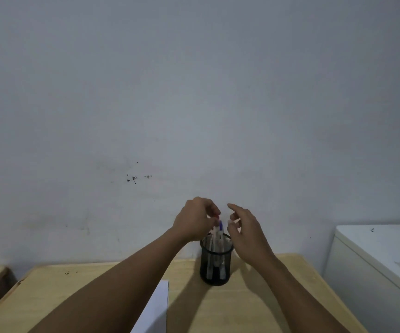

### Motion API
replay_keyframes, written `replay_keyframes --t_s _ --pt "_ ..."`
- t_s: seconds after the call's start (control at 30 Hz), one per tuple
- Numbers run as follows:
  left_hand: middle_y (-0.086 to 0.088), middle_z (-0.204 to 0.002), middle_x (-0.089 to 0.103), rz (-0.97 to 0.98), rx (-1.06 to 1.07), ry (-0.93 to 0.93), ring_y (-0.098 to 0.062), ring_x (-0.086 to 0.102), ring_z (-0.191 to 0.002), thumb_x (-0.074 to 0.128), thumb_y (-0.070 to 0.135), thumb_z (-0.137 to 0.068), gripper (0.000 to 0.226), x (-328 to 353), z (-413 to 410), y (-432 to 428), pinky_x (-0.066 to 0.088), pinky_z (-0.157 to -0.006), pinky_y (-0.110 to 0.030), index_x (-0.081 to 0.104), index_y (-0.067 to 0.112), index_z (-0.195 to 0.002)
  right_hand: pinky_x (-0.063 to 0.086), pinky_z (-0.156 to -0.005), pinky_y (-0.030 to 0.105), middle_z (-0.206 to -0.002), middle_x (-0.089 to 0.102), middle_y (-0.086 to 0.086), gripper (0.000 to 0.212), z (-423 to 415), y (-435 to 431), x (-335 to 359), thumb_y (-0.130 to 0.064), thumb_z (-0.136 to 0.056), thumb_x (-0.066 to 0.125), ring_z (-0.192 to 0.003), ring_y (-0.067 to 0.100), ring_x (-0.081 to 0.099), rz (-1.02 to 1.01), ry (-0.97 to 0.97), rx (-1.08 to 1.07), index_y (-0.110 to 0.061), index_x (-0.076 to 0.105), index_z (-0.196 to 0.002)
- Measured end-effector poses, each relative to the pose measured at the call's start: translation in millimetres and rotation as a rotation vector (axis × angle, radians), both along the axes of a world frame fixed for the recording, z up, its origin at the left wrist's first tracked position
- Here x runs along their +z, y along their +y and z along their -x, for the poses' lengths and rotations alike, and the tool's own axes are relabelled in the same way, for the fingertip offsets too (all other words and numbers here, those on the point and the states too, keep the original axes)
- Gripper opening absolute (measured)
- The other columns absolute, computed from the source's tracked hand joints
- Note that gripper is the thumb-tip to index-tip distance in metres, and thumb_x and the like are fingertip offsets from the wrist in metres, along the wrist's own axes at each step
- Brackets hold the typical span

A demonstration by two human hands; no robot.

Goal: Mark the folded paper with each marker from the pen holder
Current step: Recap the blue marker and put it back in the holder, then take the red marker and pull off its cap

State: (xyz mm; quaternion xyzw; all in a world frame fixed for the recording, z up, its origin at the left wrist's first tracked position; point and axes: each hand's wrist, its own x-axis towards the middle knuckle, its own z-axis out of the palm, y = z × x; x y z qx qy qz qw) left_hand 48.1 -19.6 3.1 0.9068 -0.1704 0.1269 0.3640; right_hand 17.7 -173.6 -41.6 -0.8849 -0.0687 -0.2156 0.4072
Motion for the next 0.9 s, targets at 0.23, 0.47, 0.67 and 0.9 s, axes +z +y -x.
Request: replay_keyframes --t_s 0.23,0.47,0.67,0.9 --pt "-0.002 -0.091 0.076 0.606 0.024 0.034 0.002 0.063 -0.065 0.074 0.010 -0.085 0.017 81 55 53 0.051 -0.059 -0.015 0.075 0.010 -0.102 0.055 -0.076 0.020 -0.105 0.073 0.001 0.029 44 30 58 -0.022 -0.092 0.070 -0.096 0.016 0.070 -0.178 0.045 0.202 -0.023 0.066 -0.121" --pt "0.002 -0.096 0.076 0.758 0.093 0.203 -0.016 0.056 -0.074 0.076 0.028 -0.084 0.016 98 127 113 0.037 -0.062 -0.030 0.076 0.018 -0.097 0.063 -0.077 0.038 -0.086 0.071 0.013 0.017 94 72 110 -0.004 -0.086 0.072 -0.074 0.022 0.073 -1.095 0.032 0.453 0.002 0.070 -0.102" --pt "0.004 -0.093 0.077 0.931 0.106 0.292 -0.017 0.058 -0.085 0.075 0.027 -0.084 0.015 88 164 123 0.041 -0.072 -0.034 0.078 0.018 -0.096 0.063 -0.074 0.031 -0.081 0.076 0.016 0.005 121 125 113 -0.003 -0.087 0.072 -0.073 0.024 0.072 -1.103 0.046 0.534 0.000 0.071 -0.091" --pt "0.005 -0.081 0.078 1.021 0.201 0.344 -0.015 0.059 -0.084 0.076 0.028 -0.084 0.013 83 176 143 0.040 -0.075 -0.036 0.078 0.015 -0.088 0.058 -0.095 0.042 -0.097 0.078 0.019 0.020 137 139 101 0.002 -0.081 0.078 -0.098 0.035 0.074 -0.918 0.001 0.514 0.000 0.076 -0.100"
